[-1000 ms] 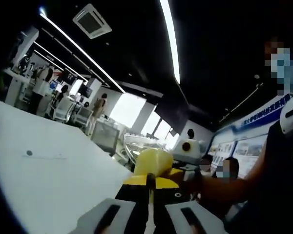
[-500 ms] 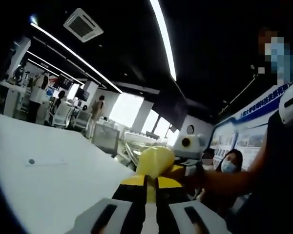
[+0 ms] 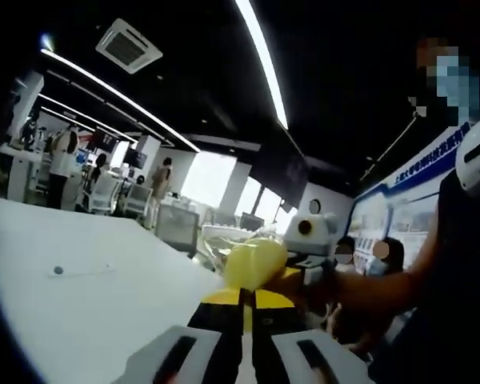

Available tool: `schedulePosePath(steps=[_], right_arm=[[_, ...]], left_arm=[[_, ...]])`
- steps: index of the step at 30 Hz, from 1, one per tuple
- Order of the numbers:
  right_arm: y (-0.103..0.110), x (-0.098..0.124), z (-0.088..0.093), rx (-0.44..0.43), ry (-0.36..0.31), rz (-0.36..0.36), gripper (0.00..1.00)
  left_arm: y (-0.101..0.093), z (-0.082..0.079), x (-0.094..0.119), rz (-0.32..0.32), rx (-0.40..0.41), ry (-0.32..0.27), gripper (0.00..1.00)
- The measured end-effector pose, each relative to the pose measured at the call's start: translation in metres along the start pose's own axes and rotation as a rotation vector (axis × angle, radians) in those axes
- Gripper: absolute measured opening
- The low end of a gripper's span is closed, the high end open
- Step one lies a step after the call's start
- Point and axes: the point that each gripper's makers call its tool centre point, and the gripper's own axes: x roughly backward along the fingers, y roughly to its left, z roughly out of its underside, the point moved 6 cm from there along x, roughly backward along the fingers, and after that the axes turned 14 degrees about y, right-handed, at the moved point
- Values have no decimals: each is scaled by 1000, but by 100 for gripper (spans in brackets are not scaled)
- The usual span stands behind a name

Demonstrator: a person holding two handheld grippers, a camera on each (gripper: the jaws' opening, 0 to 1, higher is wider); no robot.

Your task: Compare the silicone blocks by pressing each to a similar depth, holding the contact briefly, and releasing to observe deformation and rebound differences across the visible hardness samples.

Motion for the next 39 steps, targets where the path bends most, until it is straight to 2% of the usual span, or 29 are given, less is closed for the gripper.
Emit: schedulePosePath(steps=[1, 3, 5, 10, 13, 16, 20, 23, 24, 27, 31, 34, 36, 38, 39], right_arm=[[0, 0, 0, 3, -2, 0, 0], [0, 0, 0, -58, 5, -33, 0], [0, -1, -1, -27, 5, -23, 0], [0, -2, -2, -39, 9, -28, 0], [1, -1, -2, -50, -2, -36, 0], [0, 0, -2, -43, -7, -26, 0], [1, 3, -4, -38, -13, -21, 0], [1, 3, -3, -31, -4, -17, 0], [3, 1, -2, -25, 9, -23, 0], [3, 0, -2, -21, 8, -14, 0], [4, -1, -4, -23, -1, -16, 1], [4, -3, -5, -16, -19, -14, 3], [3, -4, -6, -62, -24, -16, 4], [3, -5, -7, -50, -32, -19, 6], [3, -4, -7, -70, -32, -25, 6]], left_arm=[[0, 0, 0, -2, 0, -2, 0], [0, -2, 1, -1, 5, 4, 0], [-1, -2, 2, -3, 7, 11, 0], [0, -2, 3, 0, 30, 9, 0], [1, -3, 4, 25, 54, 5, 0], [0, -4, 2, -28, -56, -5, 4], [-1, -6, 1, -30, -82, -15, 7], [-2, -5, -2, -42, -140, -3, 10], [-3, -3, -3, -51, -145, 17, 9], [-2, -4, 0, -24, -61, 6, 4], [-3, -5, 2, -22, -38, 7, 0], [-2, -7, 5, -16, 8, -6, 0], [-2, -8, 6, -20, 12, -8, 0], [-2, -9, 7, -13, 25, -11, 0], [-3, -9, 7, -9, 31, -11, 0]])
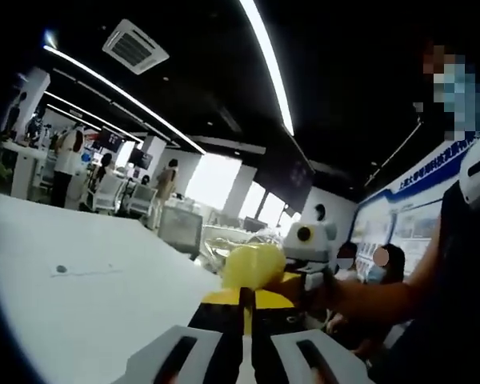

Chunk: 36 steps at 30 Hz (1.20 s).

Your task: Compare the silicone blocks by pressing each to a similar depth, holding the contact briefly, and releasing to observe deformation and rebound differences across the visible hardness samples.

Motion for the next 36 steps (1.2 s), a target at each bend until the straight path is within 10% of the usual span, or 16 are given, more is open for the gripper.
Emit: schedulePosePath(steps=[12, 18, 23, 36], right_arm=[[-7, 0, -2, 54, -45, 44, 19], [-15, 8, -11, 31, -127, 73, 49], [-24, 12, -12, 12, -186, 146, 94], [-40, 67, 10, 85, -170, 426, 96]], left_arm=[[-1, -6, 1, 12, 21, -31, 0], [-1, -4, 1, 17, 20, -12, 0], [1, 0, -1, 16, 29, -7, 0], [23, -7, -6, 14, 190, -100, 0]])
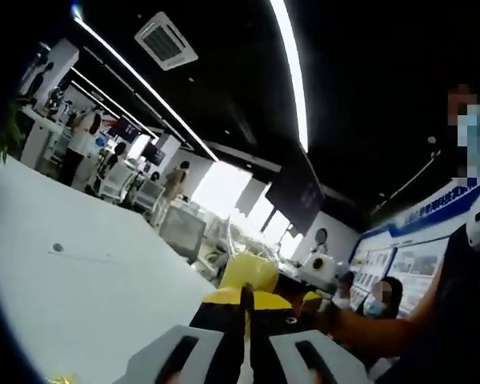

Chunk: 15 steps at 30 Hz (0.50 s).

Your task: Compare the silicone blocks by pressing each to a similar depth, holding the contact briefly, and releasing to observe deformation and rebound differences across the visible hardness samples.

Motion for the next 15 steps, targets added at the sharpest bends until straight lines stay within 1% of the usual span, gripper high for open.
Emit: schedulePosePath(steps=[2, 4, 5, 7, 8, 9, 10, 11, 12, 14, 15], right_arm=[[-1, 9, 9, -10, 14, 28, 96], [-4, 16, 20, -8, 46, 71, 96], [-10, 24, 30, 5, 67, 109, 96], [-12, 35, 40, 24, 79, 152, 96], [-10, 42, 47, 9, 81, 158, 96], [-10, 51, 54, -16, 89, 179, 96], [-10, 56, 59, -18, 93, 194, 96], [-10, 62, 65, -20, 106, 217, 96], [-11, 66, 71, -25, 118, 236, 96], [-8, 75, 81, -60, 121, 240, 97], [-8, 79, 86, -61, 130, 257, 97]], left_arm=[[5, 3, -3, 2, 39, -13, 0], [13, 9, -5, 8, 87, -16, 0], [15, 10, -6, 8, 96, -16, 0], [22, 18, -9, 0, 129, -13, 0], [27, 23, -11, -3, 163, -10, 0], [31, 27, -12, -1, 173, -9, 0], [34, 31, -14, 0, 180, -5, 0], [38, 38, -16, 18, 215, 5, 0], [39, 43, -18, 50, 245, 13, 0], [50, 55, -22, 71, 321, 19, 0], [56, 61, -24, 60, 313, 23, 0]])
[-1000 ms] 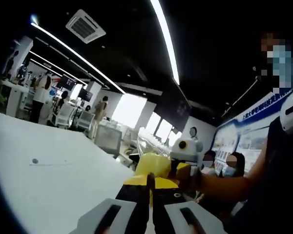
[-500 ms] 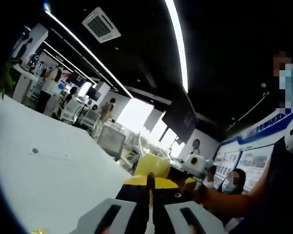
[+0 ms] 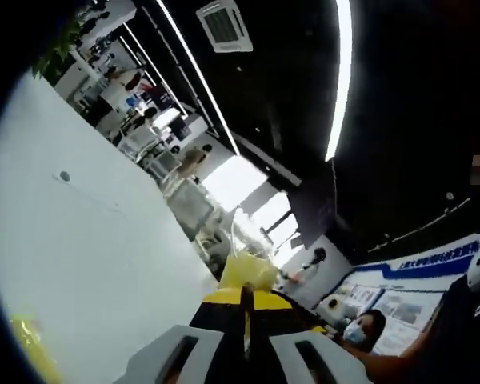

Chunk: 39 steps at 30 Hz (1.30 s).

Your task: Compare the silicone blocks by pressing each to a similar depth, holding the contact briefly, and releasing to observe deformation and rebound differences across the visible hardness samples.

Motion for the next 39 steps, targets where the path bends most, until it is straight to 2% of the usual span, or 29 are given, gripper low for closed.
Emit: schedulePosePath(steps=[3, 6, 9, 11, 12, 15, 22, 24, 26, 30, 31, 33, 35, 37, 38, 39], right_arm=[[-3, 7, 18, 18, 35, 48, 96], [-8, 13, 42, -37, 75, 72, 96], [-19, 21, 67, -65, 113, 120, 97], [-16, 22, 72, -77, 122, 135, 97], [-22, 24, 79, -79, 123, 145, 97], [-23, 25, 81, -70, 116, 158, 97], [-20, 15, 81, -40, 133, 145, 97], [-18, 12, 81, -36, 136, 137, 97], [-18, 8, 81, -37, 140, 131, 97], [-14, 0, 86, -36, 159, 105, 97], [-13, -1, 87, -29, 163, 104, 97], [-11, -3, 88, -27, 166, 101, 97], [-12, -3, 89, -34, 152, 107, 97], [-12, -2, 89, -62, 147, 108, 97], [-12, -1, 90, -62, 148, 110, 97], [-12, -1, 91, -57, 152, 114, 97]], left_arm=[[15, 10, -5, -28, 15, 32, 0], [32, 25, -11, -27, 52, 86, 0], [49, 38, -14, -39, 99, 110, 0], [63, 47, -15, -69, 140, 129, 0], [68, 50, -16, -72, 143, 135, 0], [84, 59, -15, -94, 199, 152, 0], [109, 67, -10, -150, 298, 156, 0], [119, 68, -8, -191, 338, 150, 0], [127, 71, -7, -260, 398, 158, 0], [134, 75, -8, -307, 440, 180, 0], [137, 77, -9, -342, 429, 186, 0], [140, 78, -8, -343, 458, 172, 0], [144, 79, -6, -377, 437, 173, 0], [147, 80, -5, -381, 452, 175, 0], [150, 81, -3, -435, 420, 195, 0], [151, 81, -2, -453, 374, 215, 0]])
